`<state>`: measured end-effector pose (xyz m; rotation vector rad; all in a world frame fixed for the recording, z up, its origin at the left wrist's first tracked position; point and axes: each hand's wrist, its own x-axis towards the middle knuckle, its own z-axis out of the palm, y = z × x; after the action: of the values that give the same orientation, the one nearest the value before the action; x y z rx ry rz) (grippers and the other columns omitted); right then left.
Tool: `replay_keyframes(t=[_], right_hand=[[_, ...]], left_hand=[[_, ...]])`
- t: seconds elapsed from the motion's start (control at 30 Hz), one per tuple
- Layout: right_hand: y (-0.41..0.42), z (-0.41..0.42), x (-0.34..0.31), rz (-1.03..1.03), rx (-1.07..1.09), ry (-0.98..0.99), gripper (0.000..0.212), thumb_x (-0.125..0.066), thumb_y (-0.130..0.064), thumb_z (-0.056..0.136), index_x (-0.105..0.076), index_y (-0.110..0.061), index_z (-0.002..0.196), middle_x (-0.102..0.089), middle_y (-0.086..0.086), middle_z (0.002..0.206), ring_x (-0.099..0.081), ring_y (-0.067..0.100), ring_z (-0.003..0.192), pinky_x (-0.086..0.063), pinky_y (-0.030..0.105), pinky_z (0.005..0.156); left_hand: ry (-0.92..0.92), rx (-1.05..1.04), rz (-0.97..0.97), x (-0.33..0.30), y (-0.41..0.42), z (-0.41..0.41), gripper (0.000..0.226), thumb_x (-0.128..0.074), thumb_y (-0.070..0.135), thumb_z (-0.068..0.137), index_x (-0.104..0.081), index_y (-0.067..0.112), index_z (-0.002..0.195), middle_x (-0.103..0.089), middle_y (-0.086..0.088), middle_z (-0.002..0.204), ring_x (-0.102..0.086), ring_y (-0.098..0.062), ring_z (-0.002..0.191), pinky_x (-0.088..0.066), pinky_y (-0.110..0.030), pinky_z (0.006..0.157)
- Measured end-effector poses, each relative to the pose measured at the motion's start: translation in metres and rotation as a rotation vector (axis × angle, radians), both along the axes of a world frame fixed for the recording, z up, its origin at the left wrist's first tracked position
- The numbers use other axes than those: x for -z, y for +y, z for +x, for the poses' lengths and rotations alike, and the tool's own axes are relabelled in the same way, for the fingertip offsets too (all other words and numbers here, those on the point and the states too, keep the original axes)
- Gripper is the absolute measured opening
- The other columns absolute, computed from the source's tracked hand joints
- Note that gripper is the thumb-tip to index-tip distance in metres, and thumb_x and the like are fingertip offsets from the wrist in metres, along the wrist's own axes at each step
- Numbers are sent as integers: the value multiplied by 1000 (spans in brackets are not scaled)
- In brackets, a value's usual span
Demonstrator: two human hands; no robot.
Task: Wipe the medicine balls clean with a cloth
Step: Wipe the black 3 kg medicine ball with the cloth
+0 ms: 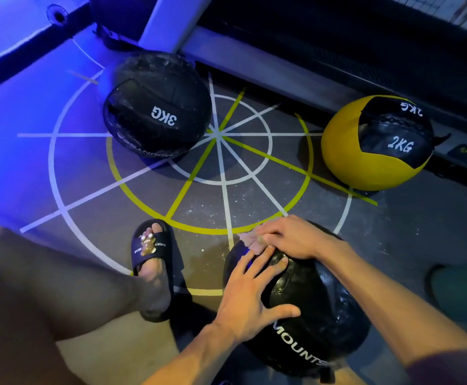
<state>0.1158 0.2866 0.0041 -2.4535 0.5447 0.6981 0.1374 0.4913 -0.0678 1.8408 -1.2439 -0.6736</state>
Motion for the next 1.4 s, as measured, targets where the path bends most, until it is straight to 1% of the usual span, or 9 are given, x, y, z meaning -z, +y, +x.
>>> replay_keyframes(t=[0.13, 0.2, 0.33, 0.5, 0.7, 0.9, 1.0, 1.2, 1.4], right_hand=[[-25, -22, -21, -54, 159, -26, 30, -52, -29, 104, -67, -36, 130, -72, -23, 93, -70, 9, 90, -44, 18, 81], [-40, -38, -27, -90, 216, -48, 29, -54, -29, 104, -67, -36, 129, -78, -9, 101, -72, 8, 92, -38, 4, 69], [-41, -52, -27, -94, 241, -65, 26, -59, -27, 102, -72, -27, 124, -64, -14, 132, -66, 11, 114, -39, 4, 83], [-15, -15, -18, -144, 79, -58, 31, -62, -26, 100, -68, -31, 130, -63, -10, 136, -56, 15, 130, -36, 24, 110], [26, 52, 34, -128, -102, 51, 21, -65, -30, 94, -77, -30, 111, -77, 2, 105, -68, 24, 98, -56, 43, 89], [-10, 7, -10, -94, 32, -51, 26, -69, -35, 94, -74, -35, 120, -74, -9, 117, -66, 12, 110, -41, 16, 92], [-33, -39, -41, -147, 172, -92, 27, -75, -31, 91, -75, -29, 118, -71, -29, 94, -69, 0, 93, -38, 11, 77], [-38, -64, -41, -190, 328, -148, 17, -78, -26, 87, -81, -24, 103, -64, -34, 63, -60, -15, 62, -49, 26, 70], [-33, -10, -17, -249, 127, -77, 19, -71, -27, 91, -79, -30, 108, -77, -5, 106, -68, 18, 105, -47, 28, 90]], left_hand=[[158, 12, -33, 1, 6, 19, 63, -66, 65, 90, -49, 46, 148, -23, 23, 165, -14, -1, 155, -21, -30, 125], [183, -85, -11, 5, 10, 22, 67, -69, 71, 83, -52, 50, 144, -29, 27, 160, -23, 1, 150, -29, -27, 121], [207, -203, -26, 9, 9, 10, 75, -75, 75, 73, -57, 44, 139, -39, 27, 153, -33, 1, 145, -28, -16, 117], [227, -268, -87, 14, 4, 6, 76, -80, 69, 70, -65, 35, 136, -49, 26, 149, -40, 4, 142, -28, -13, 116], [249, -233, -56, 13, 9, 12, 76, -80, 71, 69, -65, 38, 135, -52, 21, 148, -36, 9, 143, -31, -20, 120], [284, -200, -66, 12, 6, 16, 75, -85, 64, 69, -64, 38, 136, -50, 28, 148, -39, 7, 141, -30, -18, 118], [279, -202, -72, 13, 1, 16, 75, -83, 66, 69, -64, 39, 136, -51, 26, 148, -40, 7, 141, -29, -17, 118], [290, -207, -77, 14, -6, 14, 74, -77, 71, 71, -63, 41, 136, -50, 28, 149, -39, 6, 143, -28, -17, 119], [321, -202, -61, 12, -5, 17, 76, -76, 72, 70, -64, 39, 137, -51, 23, 150, -37, 6, 144, -27, -18, 120]])
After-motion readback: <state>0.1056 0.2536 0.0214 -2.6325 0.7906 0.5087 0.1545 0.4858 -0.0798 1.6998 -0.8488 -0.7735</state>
